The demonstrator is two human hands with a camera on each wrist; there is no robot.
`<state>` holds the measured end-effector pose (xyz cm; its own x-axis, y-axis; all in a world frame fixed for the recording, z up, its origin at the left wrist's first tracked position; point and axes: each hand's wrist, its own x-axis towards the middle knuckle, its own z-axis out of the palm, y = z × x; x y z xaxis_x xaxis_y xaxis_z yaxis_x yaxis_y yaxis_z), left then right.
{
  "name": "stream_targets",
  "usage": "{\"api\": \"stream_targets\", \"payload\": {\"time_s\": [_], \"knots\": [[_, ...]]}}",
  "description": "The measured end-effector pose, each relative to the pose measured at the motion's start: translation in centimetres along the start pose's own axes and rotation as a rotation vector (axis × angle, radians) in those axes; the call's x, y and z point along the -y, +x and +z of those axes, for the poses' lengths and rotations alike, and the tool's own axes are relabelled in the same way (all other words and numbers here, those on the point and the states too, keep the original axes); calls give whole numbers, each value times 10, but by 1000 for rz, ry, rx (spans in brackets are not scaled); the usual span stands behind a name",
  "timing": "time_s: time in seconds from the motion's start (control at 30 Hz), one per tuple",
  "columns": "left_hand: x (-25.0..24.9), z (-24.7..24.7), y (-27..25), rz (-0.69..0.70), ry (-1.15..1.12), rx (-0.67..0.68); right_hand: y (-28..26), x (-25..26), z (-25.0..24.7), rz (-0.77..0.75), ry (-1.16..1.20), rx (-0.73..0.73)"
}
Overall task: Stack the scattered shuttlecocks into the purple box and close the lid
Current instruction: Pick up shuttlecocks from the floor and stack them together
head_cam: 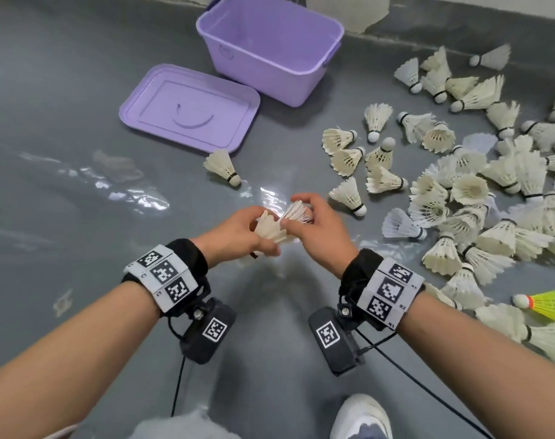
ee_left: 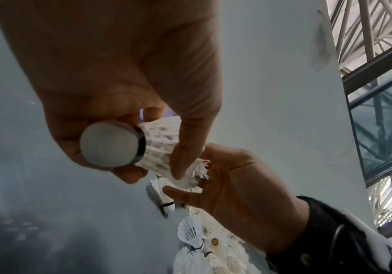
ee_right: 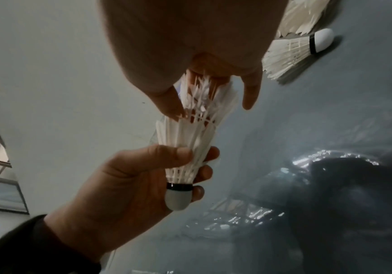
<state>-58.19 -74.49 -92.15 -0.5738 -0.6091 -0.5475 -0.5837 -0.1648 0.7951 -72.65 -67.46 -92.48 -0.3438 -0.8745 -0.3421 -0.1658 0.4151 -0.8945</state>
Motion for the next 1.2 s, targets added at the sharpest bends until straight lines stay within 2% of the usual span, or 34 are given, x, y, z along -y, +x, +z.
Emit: {"api": "stream_targets", "payload": {"time_s": [0.13,0.27,0.43,0.57,0.6,0.7,0.87,0.93,1.03,1.2], "knots": [[-19,8,1,-3,36,-40,7,9,-8,55,86,50],[-49,10,12,11,116,-81,13,27,-22,32,115,54],[-74,11,33,116,225,-95,27,34,-43,-49,155,-30],[-81,29,61,217,167,-64,41,16,-62,44,462,-146],[-77,37,67,231,137,-58,41,8,-67,45,475,-179],[-57,60,93,247,98,-76,38,-23,-90,29,285,-311],[-31,81,103,194,34,-23,3,-70,-118,183,52,-445],[-24,86,108,162,73,-28,-5,-80,-122,215,-128,-428],[-24,93,108,139,89,-46,-12,-83,-122,274,-434,-295],[-31,93,110,246,124,-42,-7,-91,-112,375,-532,-207]]}}
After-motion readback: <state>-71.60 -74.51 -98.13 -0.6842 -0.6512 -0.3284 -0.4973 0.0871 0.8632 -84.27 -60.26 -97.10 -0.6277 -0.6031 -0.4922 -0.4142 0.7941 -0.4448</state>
